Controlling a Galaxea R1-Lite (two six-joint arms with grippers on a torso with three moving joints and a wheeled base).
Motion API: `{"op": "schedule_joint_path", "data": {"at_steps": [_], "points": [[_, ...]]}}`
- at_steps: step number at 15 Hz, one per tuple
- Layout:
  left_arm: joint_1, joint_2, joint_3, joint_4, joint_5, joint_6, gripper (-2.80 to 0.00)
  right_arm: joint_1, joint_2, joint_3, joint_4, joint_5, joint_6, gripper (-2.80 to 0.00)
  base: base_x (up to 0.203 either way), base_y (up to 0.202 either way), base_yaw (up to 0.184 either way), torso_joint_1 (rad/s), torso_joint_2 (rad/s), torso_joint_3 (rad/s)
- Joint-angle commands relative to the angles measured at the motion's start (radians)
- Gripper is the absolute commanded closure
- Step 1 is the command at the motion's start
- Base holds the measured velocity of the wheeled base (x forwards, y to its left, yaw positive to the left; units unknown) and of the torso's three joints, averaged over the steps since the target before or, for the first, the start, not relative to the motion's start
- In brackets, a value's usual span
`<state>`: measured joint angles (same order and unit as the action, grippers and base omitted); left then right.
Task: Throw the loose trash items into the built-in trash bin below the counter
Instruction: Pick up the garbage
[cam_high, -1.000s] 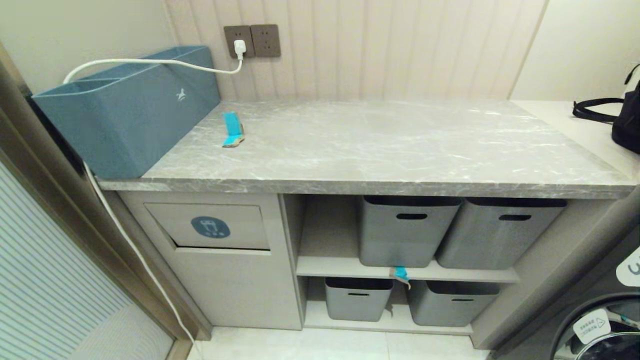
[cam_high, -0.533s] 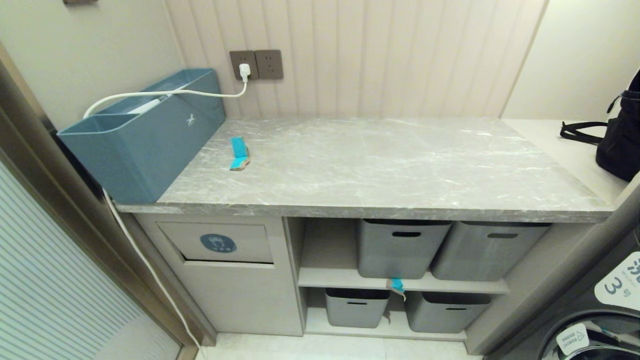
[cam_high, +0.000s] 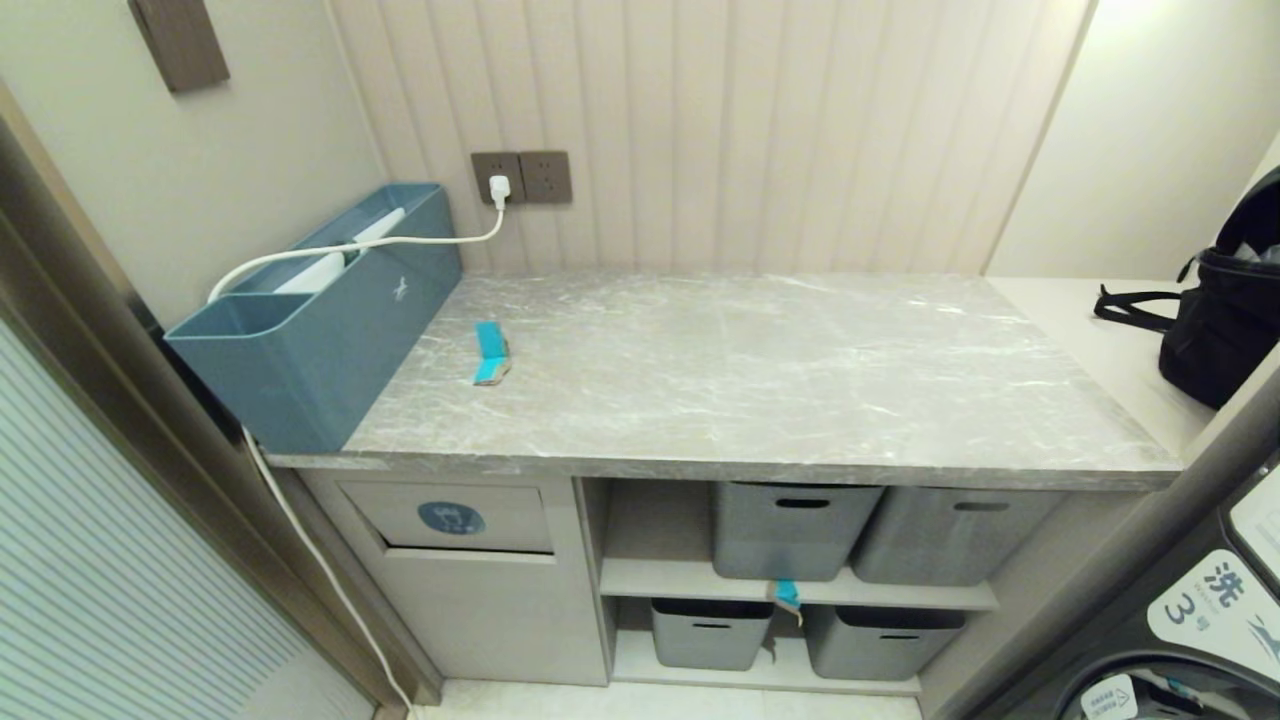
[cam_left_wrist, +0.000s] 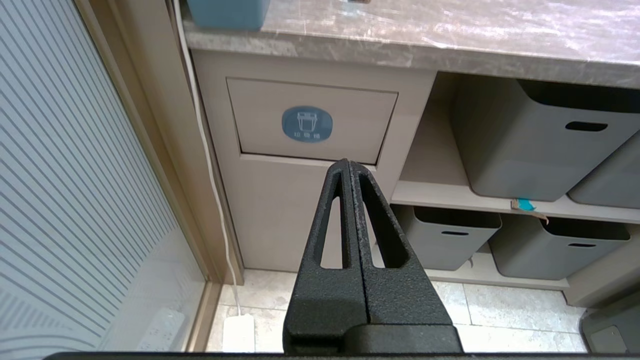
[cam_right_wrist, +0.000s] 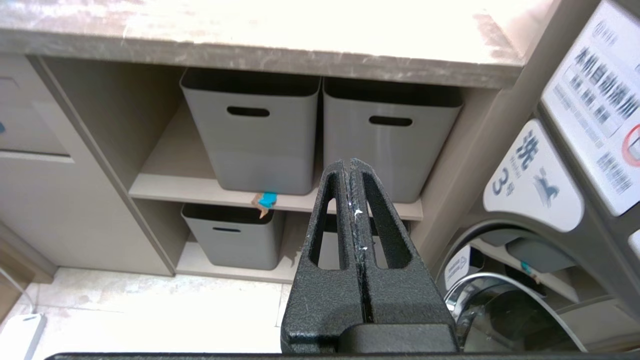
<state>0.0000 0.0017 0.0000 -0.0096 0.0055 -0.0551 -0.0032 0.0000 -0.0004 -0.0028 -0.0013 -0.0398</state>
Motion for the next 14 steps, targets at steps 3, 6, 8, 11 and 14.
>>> {"op": "schedule_joint_path", "data": {"at_steps": [3, 6, 8, 11, 14], "points": [[0.000, 0.000, 0.002, -0.001, 0.001, 0.000, 0.00, 0.000, 0.000, 0.003, 0.000, 0.000, -0.002, 0.00, 0.000, 0.000, 0.000, 0.192, -0.37, -0.198], [0.000, 0.000, 0.003, -0.001, -0.005, 0.000, 0.00, 0.000, 0.002, 0.002, 0.000, 0.000, 0.000, 0.00, 0.000, 0.000, 0.000, 0.172, -0.35, -0.179], [0.000, 0.000, 0.003, 0.002, -0.002, -0.004, 0.00, 0.000, 0.001, 0.002, 0.000, 0.000, 0.002, 0.00, 0.000, 0.000, 0.000, 0.153, -0.32, -0.161], [0.000, 0.000, 0.002, 0.000, 0.002, -0.025, 0.00, 0.000, 0.002, 0.002, 0.000, -0.001, 0.006, 0.00, 0.000, 0.000, 0.000, 0.008, -0.01, -0.007], [0.000, 0.000, 0.003, 0.002, 0.001, -0.017, 0.00, 0.000, 0.002, 0.002, 0.000, -0.002, 0.006, 0.00, 0.000, 0.000, 0.000, 0.000, 0.00, 0.000]]}}
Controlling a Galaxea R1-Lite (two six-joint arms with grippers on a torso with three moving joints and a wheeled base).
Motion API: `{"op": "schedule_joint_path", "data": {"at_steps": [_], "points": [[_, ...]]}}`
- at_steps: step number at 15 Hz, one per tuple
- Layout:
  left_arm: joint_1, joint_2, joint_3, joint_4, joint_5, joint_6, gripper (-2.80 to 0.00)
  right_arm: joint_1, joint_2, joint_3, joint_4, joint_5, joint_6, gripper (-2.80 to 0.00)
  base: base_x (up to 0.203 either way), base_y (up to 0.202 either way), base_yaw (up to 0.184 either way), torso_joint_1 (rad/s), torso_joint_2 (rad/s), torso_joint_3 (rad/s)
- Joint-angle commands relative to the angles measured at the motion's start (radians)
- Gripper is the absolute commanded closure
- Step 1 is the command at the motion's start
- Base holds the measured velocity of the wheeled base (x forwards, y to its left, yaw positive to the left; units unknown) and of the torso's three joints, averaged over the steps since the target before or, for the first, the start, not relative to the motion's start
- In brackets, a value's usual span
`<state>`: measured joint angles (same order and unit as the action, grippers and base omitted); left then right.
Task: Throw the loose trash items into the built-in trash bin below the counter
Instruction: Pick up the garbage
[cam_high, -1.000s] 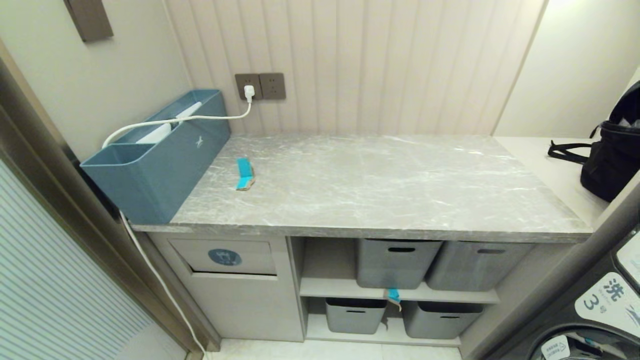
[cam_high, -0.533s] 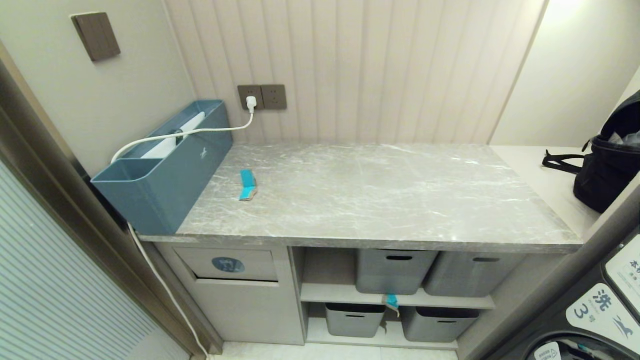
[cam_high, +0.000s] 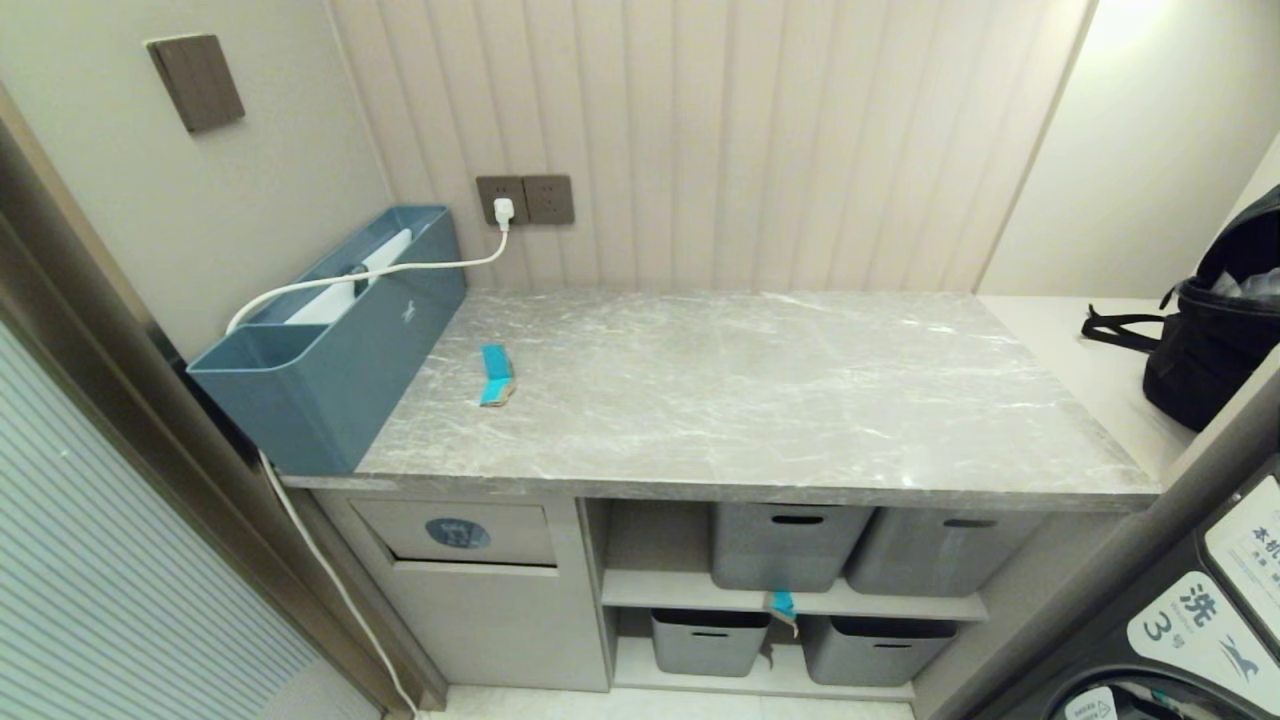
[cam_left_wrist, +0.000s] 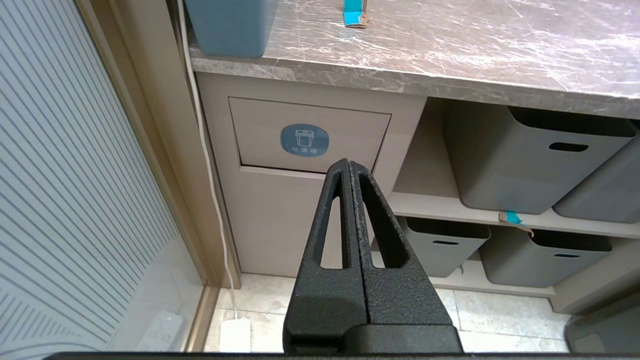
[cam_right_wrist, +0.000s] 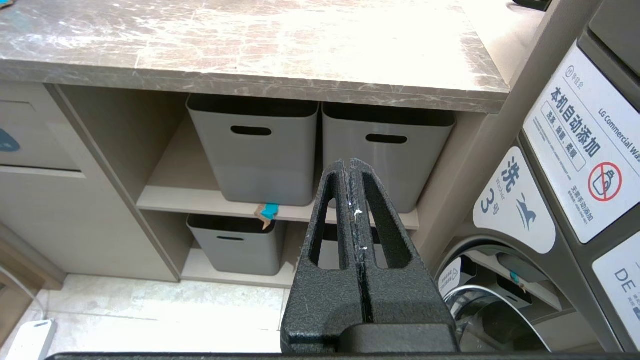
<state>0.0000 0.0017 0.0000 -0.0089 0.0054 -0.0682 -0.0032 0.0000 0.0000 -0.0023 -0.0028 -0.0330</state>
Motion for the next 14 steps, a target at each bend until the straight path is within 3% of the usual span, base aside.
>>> {"op": "schedule_joint_path", "data": {"at_steps": [1, 3, 14], "points": [[0.000, 0.001, 0.002, 0.000, -0.001, 0.005, 0.00, 0.000, 0.001, 0.002, -0.001, 0.000, -0.001, 0.00, 0.000, 0.000, 0.000, 0.000, 0.00, 0.000], [0.000, 0.000, 0.003, 0.000, -0.001, 0.003, 0.00, 0.000, 0.000, 0.002, -0.001, -0.004, 0.001, 0.00, 0.029, 0.000, -0.007, 0.001, 0.00, 0.001], [0.000, 0.000, 0.002, -0.002, 0.001, 0.001, 0.00, 0.000, 0.000, 0.002, -0.001, -0.006, 0.002, 0.00, 0.174, 0.000, 0.001, 0.005, 0.00, 0.000]]}}
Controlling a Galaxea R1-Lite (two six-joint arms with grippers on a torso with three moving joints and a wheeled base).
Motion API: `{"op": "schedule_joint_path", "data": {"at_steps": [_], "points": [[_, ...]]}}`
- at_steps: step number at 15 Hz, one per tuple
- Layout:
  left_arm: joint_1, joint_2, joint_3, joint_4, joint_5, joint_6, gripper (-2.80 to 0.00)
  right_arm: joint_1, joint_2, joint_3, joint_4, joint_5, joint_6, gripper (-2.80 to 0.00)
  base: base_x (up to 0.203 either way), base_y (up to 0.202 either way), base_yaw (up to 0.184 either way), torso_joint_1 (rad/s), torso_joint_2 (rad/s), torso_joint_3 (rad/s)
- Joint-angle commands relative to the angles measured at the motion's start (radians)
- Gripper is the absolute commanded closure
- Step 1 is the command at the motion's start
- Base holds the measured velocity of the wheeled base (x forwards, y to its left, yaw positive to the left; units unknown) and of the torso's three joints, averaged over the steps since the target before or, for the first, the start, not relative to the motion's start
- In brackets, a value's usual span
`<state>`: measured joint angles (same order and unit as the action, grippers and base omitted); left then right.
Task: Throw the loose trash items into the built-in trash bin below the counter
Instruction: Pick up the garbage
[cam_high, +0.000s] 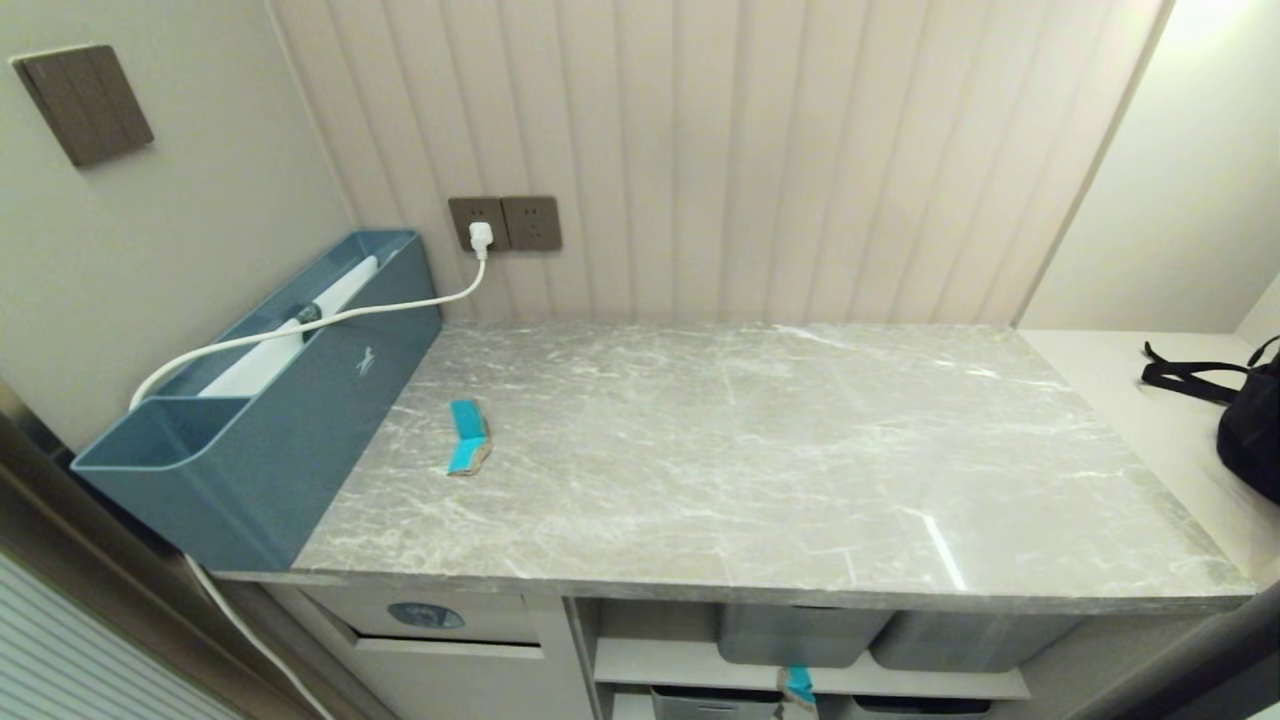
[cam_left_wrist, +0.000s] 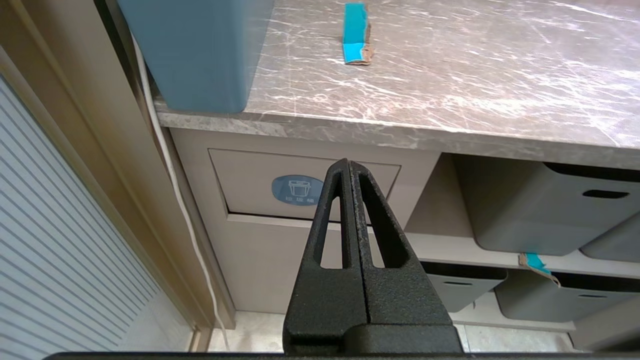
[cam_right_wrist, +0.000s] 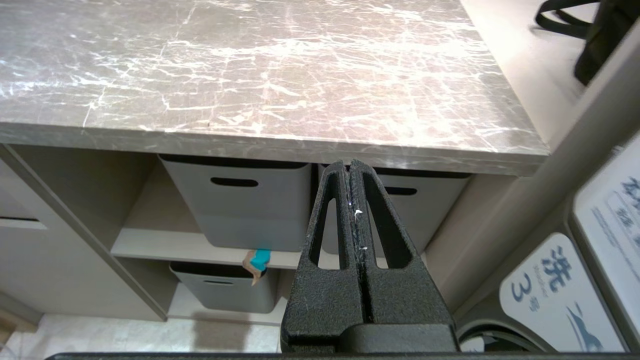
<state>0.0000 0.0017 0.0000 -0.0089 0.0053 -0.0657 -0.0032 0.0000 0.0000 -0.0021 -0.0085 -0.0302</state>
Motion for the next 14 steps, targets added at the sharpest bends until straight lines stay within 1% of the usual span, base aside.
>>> {"op": "schedule_joint_path", "data": {"at_steps": [1, 4, 7, 8, 9, 11, 13, 14], "points": [[0.000, 0.000, 0.002, -0.001, 0.002, -0.004, 0.00, 0.000, 0.002, 0.002, -0.001, 0.000, 0.000, 0.00, 0.000, 0.000, 0.000, 0.000, 0.00, 0.000], [0.000, 0.000, 0.002, 0.000, 0.001, -0.006, 0.00, 0.000, 0.000, 0.002, -0.001, 0.001, -0.001, 0.00, 0.000, 0.000, 0.000, 0.000, 0.00, 0.000], [0.000, 0.012, -0.002, 0.007, -0.007, 0.007, 0.00, 0.000, 0.001, 0.002, -0.001, 0.001, 0.000, 0.00, 0.000, 0.000, 0.000, 0.000, 0.00, 0.000], [0.000, 0.012, -0.017, 0.007, -0.015, 0.014, 0.00, 0.000, 0.001, 0.002, -0.001, 0.001, 0.000, 0.00, 0.000, 0.000, 0.000, 0.000, 0.00, 0.000], [0.000, 0.035, -0.056, 0.007, -0.031, 0.015, 0.00, 0.000, 0.002, 0.002, -0.001, 0.000, 0.001, 0.00, 0.000, 0.000, 0.000, 0.000, 0.00, 0.000], [-0.005, 0.179, -0.163, 0.000, -0.050, 0.015, 0.00, 0.000, 0.000, 0.002, -0.002, 0.002, 0.003, 0.00, 0.000, 0.000, 0.000, 0.000, 0.00, 0.000], [-0.019, 0.424, -0.311, -0.004, -0.068, 0.010, 0.00, 0.000, 0.000, 0.002, -0.002, 0.002, 0.005, 0.00, 0.000, 0.000, 0.000, 0.000, 0.00, 0.000], [-0.026, 0.577, -0.409, -0.003, -0.086, 0.004, 0.00, 0.000, 0.001, 0.002, -0.003, 0.002, 0.006, 0.00, 0.000, 0.000, 0.000, 0.000, 0.00, 0.000]]}}
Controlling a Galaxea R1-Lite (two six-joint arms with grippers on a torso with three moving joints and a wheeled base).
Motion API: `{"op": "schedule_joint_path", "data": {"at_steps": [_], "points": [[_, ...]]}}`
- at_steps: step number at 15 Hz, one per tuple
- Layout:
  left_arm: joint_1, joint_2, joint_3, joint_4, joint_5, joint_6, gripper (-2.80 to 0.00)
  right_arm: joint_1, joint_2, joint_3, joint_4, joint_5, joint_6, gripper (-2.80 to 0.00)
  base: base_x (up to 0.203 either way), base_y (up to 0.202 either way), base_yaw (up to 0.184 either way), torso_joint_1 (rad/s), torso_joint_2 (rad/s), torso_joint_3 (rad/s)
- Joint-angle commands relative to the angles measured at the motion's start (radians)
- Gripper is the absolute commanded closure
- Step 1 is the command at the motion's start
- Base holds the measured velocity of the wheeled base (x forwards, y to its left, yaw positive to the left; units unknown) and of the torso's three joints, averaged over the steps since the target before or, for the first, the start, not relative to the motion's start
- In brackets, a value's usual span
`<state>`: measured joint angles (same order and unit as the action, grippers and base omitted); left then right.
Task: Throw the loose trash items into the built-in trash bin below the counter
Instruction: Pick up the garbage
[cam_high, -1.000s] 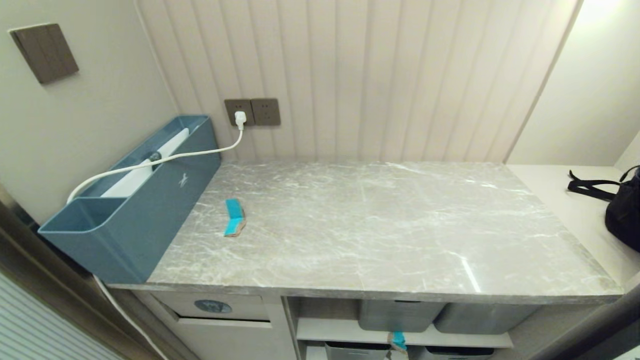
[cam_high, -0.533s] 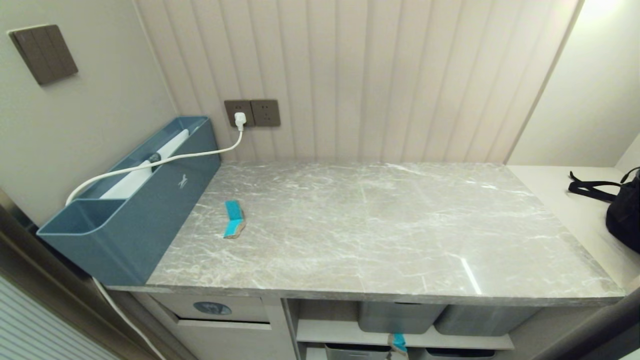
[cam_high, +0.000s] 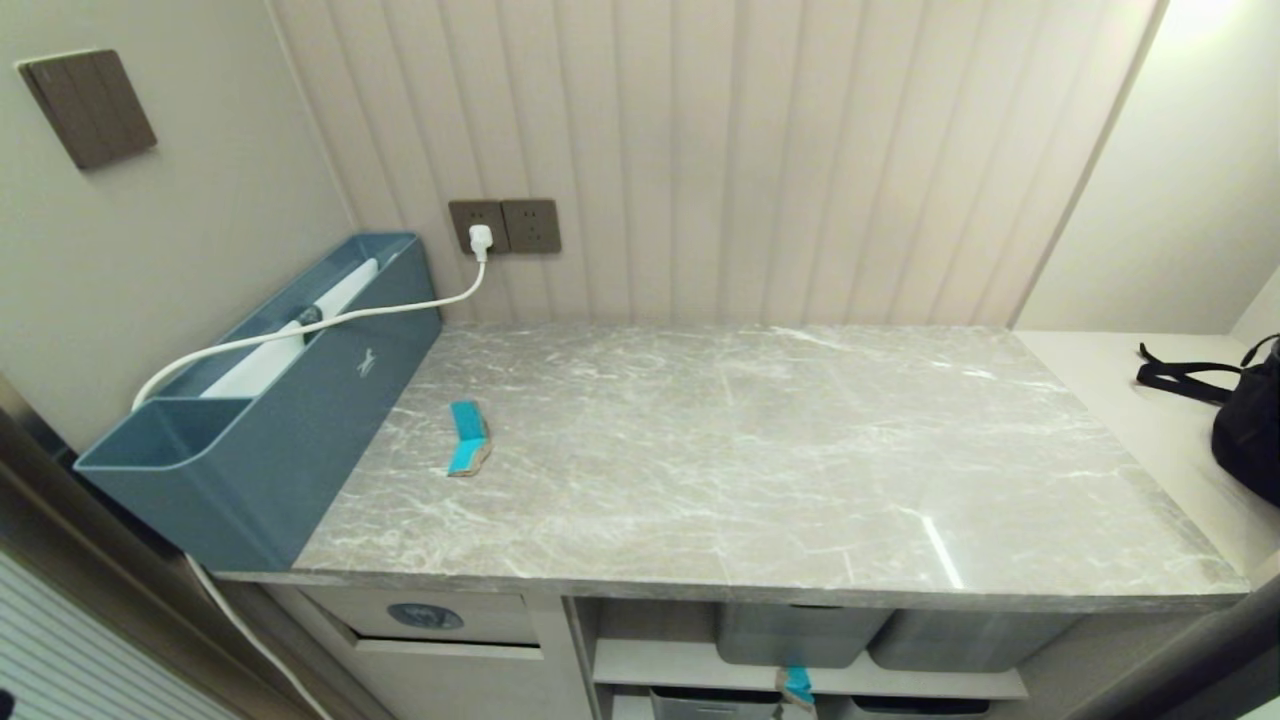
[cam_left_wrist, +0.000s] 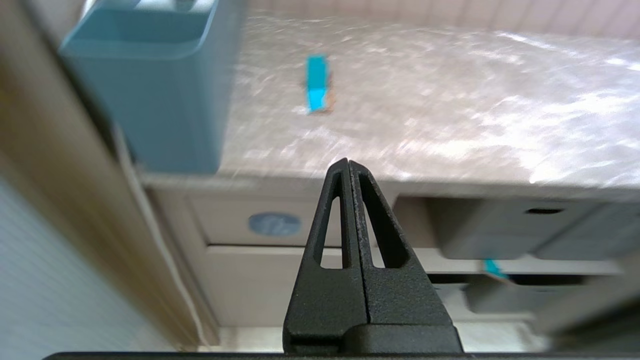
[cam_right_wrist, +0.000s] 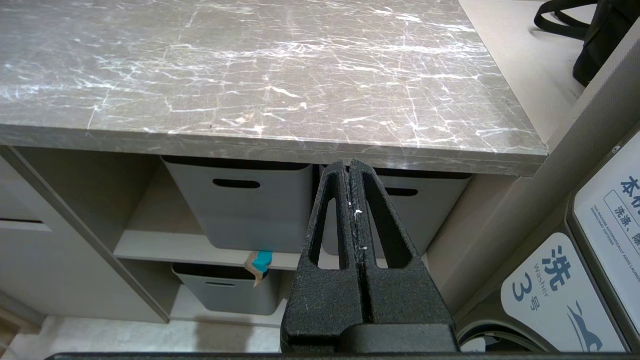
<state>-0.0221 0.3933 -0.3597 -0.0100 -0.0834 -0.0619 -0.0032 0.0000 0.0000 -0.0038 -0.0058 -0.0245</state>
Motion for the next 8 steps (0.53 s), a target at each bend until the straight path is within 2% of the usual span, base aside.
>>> {"op": "schedule_joint_path", "data": {"at_steps": [1, 4, 8], "points": [[-0.014, 0.337, -0.152, 0.002, -0.020, -0.006, 0.00, 0.000, 0.001, 0.002, -0.001, 0.000, 0.000, 0.00, 0.000, 0.000, 0.000, 0.000, 0.00, 0.000], [-0.081, 0.729, -0.454, 0.057, -0.075, -0.007, 0.00, 0.000, 0.000, 0.002, -0.001, 0.000, 0.000, 0.00, 0.000, 0.000, 0.000, 0.000, 0.00, 0.000], [-0.148, 1.096, -0.812, 0.244, -0.042, -0.006, 0.00, 0.000, 0.001, 0.002, -0.001, 0.000, -0.001, 0.00, 0.000, 0.000, 0.000, 0.000, 0.00, 0.000]]}}
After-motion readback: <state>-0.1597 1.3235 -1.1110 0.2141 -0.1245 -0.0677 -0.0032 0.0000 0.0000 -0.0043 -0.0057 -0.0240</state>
